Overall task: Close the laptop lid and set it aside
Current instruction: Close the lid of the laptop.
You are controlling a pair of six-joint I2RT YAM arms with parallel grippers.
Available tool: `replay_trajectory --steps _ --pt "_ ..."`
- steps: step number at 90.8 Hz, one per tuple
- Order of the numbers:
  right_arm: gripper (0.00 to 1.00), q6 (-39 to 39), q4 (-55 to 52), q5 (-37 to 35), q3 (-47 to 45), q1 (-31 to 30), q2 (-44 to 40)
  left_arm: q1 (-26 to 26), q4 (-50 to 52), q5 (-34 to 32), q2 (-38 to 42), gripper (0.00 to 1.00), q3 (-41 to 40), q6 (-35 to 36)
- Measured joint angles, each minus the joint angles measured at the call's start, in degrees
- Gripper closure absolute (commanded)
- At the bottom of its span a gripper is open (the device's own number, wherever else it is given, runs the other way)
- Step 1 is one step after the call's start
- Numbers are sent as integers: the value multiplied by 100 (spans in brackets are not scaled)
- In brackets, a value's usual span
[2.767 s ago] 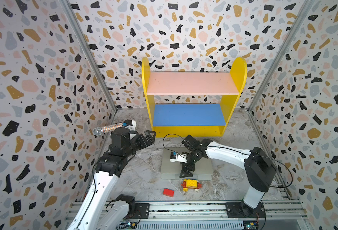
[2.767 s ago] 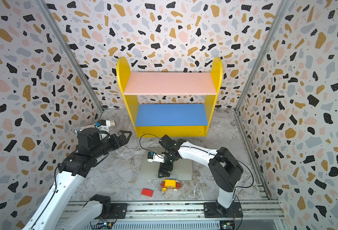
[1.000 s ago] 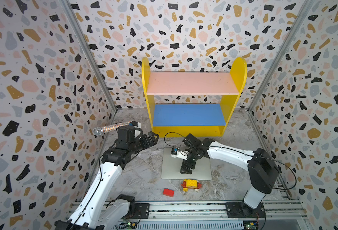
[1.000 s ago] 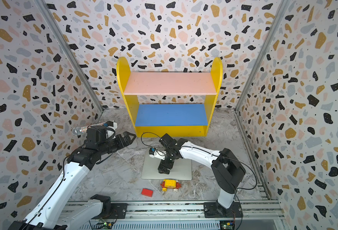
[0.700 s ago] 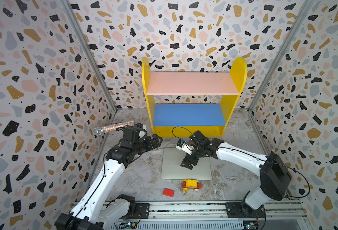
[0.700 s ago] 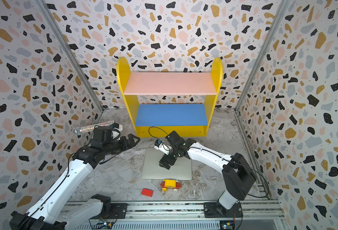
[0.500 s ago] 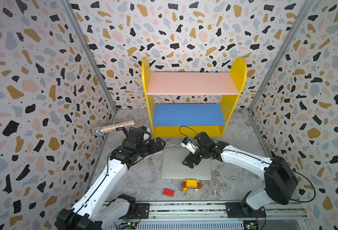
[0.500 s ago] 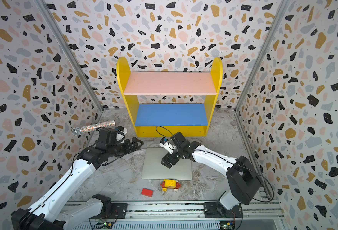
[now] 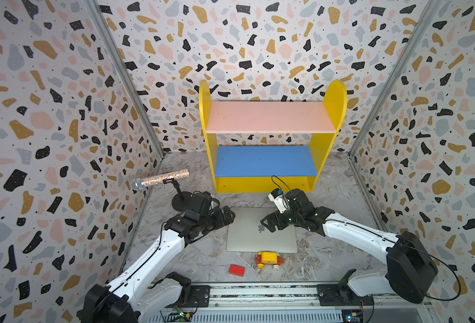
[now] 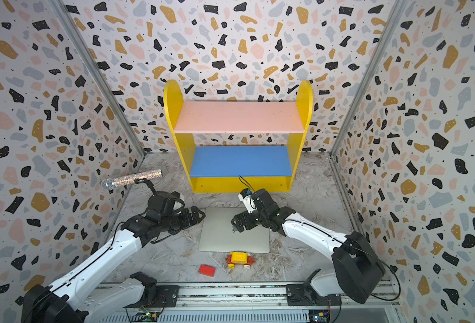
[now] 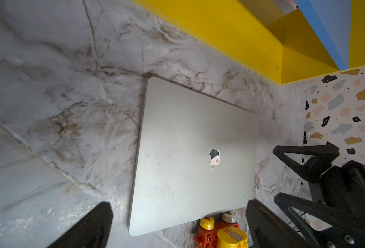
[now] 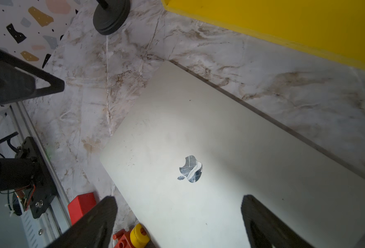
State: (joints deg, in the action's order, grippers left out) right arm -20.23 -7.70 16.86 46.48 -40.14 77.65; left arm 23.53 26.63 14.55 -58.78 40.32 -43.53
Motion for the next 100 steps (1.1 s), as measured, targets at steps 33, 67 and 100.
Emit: replay_trajectory --steps 33,67,100 --pt "4 -933 278 181 -1062 1005 -798 179 -702 223 -378 4 -697 -116" --pt "5 -1519 452 501 -1899 1681 -925 264 -1292 367 -887 4 -1075 -234" --pt "5 -1873 901 1172 -2149 2175 -522 291 -1794 463 -1241 4 -1196 -286"
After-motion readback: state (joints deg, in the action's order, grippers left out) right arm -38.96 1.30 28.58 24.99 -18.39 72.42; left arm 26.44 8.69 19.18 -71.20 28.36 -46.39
